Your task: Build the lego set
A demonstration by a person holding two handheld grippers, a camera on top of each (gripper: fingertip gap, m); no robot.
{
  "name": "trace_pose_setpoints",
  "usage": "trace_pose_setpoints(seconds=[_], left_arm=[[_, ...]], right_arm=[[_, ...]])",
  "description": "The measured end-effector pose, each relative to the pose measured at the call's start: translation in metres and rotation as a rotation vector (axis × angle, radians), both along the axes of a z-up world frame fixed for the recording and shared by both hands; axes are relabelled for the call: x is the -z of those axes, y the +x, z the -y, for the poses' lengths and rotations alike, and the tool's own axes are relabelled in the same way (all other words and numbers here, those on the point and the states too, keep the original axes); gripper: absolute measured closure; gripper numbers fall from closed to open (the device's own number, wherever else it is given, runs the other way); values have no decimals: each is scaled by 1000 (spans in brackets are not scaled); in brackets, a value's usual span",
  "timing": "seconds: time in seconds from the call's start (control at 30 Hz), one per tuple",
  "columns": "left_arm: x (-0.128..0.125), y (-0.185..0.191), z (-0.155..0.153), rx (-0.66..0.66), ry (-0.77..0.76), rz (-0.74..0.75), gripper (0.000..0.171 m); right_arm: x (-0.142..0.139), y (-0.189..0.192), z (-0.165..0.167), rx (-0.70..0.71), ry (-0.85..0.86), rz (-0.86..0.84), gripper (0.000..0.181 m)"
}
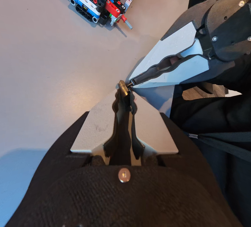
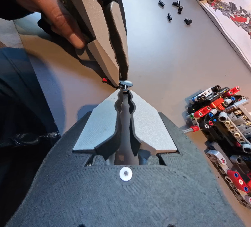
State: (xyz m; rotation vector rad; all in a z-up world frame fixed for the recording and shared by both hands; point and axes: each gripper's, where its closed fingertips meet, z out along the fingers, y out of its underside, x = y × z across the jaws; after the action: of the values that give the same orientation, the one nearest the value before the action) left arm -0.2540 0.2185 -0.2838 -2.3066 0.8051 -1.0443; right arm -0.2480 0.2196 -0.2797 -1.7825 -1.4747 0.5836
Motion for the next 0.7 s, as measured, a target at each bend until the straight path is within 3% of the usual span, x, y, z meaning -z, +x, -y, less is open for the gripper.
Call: trace_pose_setpoints(seconds=[0.2,0.43,0.7], left_arm=[[-1,19,19,54,2,6,160],[-1,69,39,203,9,11,160],[-2,106,55,370,-27,33,159]], right_arm=[[-2,20,20,54,-11,-11,177],[-2,82,44,223,-59,-105,177],[1,109,56,323,-2,-177,177]])
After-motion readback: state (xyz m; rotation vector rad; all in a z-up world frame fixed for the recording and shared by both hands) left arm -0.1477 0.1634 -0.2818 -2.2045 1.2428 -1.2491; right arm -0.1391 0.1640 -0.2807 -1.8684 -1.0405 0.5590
